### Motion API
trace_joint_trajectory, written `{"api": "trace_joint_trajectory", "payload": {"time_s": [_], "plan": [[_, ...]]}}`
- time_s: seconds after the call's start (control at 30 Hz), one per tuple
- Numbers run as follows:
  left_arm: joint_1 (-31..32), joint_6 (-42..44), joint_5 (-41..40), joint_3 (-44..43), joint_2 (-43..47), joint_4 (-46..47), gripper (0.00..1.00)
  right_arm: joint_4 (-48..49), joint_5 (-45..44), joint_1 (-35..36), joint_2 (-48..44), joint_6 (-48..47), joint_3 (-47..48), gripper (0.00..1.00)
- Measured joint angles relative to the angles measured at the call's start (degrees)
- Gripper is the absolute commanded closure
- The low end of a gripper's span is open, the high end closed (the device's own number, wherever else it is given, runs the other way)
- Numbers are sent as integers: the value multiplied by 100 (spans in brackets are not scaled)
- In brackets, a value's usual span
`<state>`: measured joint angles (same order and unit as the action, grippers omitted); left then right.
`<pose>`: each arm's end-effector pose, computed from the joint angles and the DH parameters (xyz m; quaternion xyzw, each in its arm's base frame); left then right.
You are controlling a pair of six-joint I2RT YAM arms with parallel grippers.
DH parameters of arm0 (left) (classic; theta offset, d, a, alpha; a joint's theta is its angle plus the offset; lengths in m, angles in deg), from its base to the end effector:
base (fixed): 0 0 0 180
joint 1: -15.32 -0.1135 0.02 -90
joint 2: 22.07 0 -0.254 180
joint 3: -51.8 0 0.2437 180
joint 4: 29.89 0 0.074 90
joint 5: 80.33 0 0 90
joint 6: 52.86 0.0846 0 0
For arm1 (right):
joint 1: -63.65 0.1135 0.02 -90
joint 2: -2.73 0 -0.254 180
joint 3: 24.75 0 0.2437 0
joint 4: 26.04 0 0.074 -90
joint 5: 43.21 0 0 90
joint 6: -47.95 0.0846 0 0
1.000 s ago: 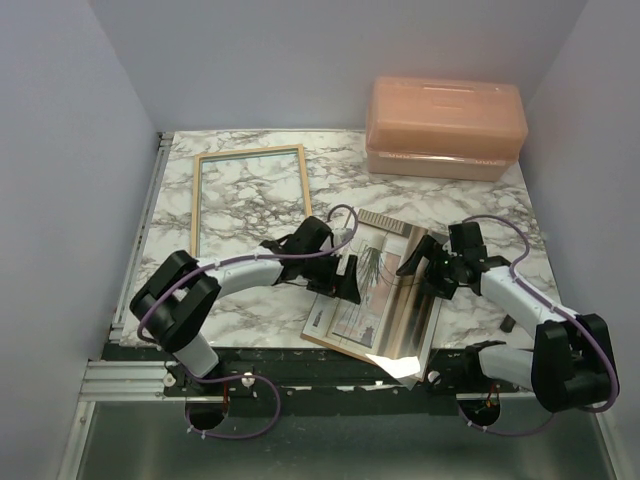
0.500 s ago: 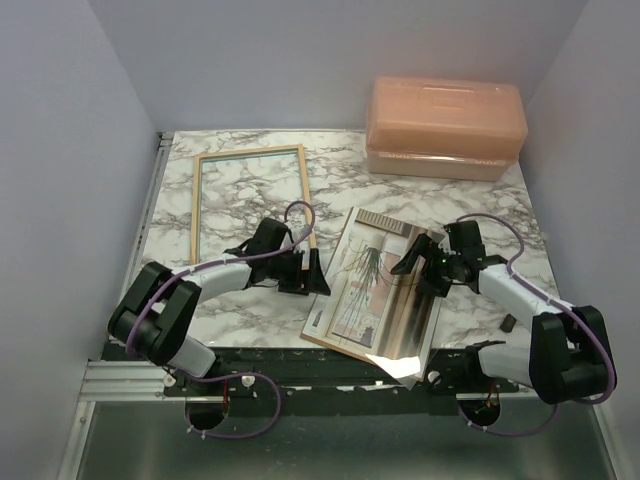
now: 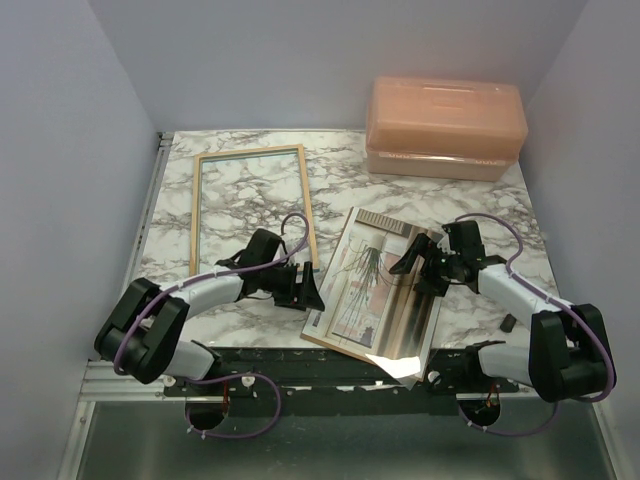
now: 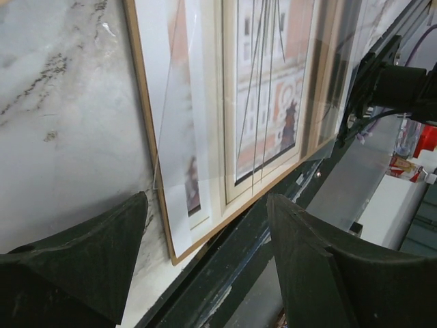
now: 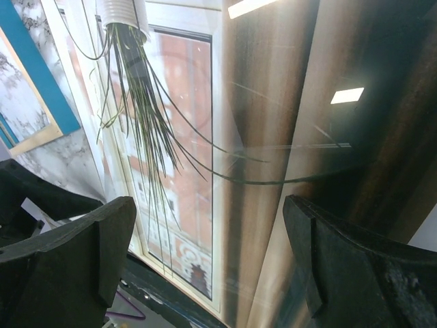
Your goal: Put the photo into the frame
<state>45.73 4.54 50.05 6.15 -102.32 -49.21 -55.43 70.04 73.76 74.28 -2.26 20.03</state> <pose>0.1957 -0.1784 0.1136 0.0898 0.8943 -0.4317 0.0763 0.2321 0.0753 0.1187 0.1833 0.9209 0.2950 0.1771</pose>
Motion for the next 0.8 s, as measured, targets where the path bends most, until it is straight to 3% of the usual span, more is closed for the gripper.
{"api": "trace_joint_trajectory", "payload": {"time_s": [0.5,0.8], "plan": [[22,-33,-240,-28,144,-234,23,48,24,0,2,-44,-17,1],[476,-153,-286,-345,-297,-125,24,55,24,0,2,-72,-17,1]]}}
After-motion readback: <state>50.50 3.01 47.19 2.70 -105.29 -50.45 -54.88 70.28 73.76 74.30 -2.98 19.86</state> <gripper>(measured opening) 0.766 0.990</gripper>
